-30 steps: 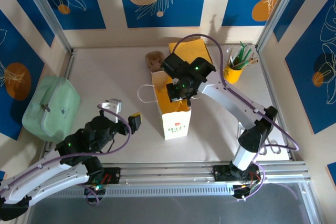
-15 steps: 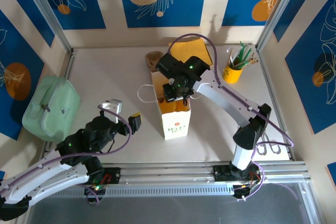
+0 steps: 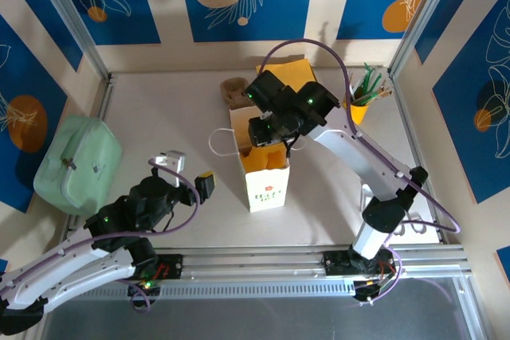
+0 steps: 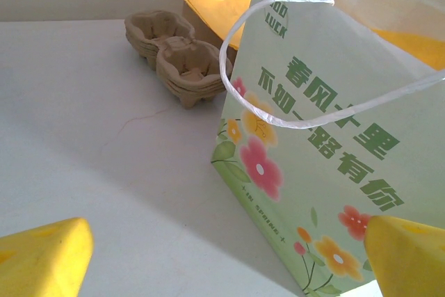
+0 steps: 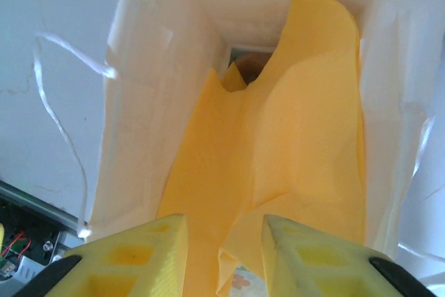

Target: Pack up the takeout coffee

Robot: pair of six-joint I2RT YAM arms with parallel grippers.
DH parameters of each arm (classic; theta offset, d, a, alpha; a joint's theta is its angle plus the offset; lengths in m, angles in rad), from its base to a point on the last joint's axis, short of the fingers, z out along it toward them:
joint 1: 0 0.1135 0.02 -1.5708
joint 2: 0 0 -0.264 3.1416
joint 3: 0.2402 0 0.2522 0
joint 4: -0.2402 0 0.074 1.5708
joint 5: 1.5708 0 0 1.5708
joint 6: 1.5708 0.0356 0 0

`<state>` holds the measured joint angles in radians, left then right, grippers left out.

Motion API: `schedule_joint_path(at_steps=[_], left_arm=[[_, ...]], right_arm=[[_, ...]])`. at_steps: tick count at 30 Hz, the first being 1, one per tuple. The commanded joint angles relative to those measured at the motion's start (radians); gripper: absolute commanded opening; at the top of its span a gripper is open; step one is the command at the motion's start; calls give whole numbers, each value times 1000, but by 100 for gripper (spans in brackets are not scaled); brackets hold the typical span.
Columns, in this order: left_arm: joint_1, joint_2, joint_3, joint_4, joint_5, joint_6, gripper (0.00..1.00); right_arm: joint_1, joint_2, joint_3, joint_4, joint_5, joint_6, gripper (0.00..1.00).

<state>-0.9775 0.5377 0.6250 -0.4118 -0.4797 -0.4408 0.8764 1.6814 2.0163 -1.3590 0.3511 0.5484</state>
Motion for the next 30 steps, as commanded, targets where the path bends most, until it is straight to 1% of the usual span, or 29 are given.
schedule_joint_path(at_steps=[1, 6, 10, 14, 16, 20, 25, 28, 30], left_arm=[[-6, -8, 3, 4, -8, -10, 100], [-6, -6, -3, 11, -4, -13, 100], [-5, -1, 2, 11, 2, -13, 100], [-6, -1, 12, 1, 0, -12, 100], [-6, -1, 16, 1, 0, -10, 100], [-6, 2, 22, -8, -10, -1, 99], [-6, 9, 77, -55, -34, 13, 99], [-6, 19, 119, -94, -56, 32, 99], [-6, 25, 144, -120, -80, 49, 100]], right_arm=[[-5, -21, -78, 27, -43, 38, 33], [-4, -13, -164, 47, -48, 72, 32], [-5, 20, -171, 37, -56, 75, 32], [-1, 30, -121, 12, -52, 66, 33], [0, 17, -88, 14, -54, 54, 35], [4, -7, -26, 25, -93, 21, 38], [7, -97, -15, 71, -112, -16, 42], [2, -189, -67, 121, -73, -31, 49], [-8, -267, -132, 176, -75, -59, 52]])
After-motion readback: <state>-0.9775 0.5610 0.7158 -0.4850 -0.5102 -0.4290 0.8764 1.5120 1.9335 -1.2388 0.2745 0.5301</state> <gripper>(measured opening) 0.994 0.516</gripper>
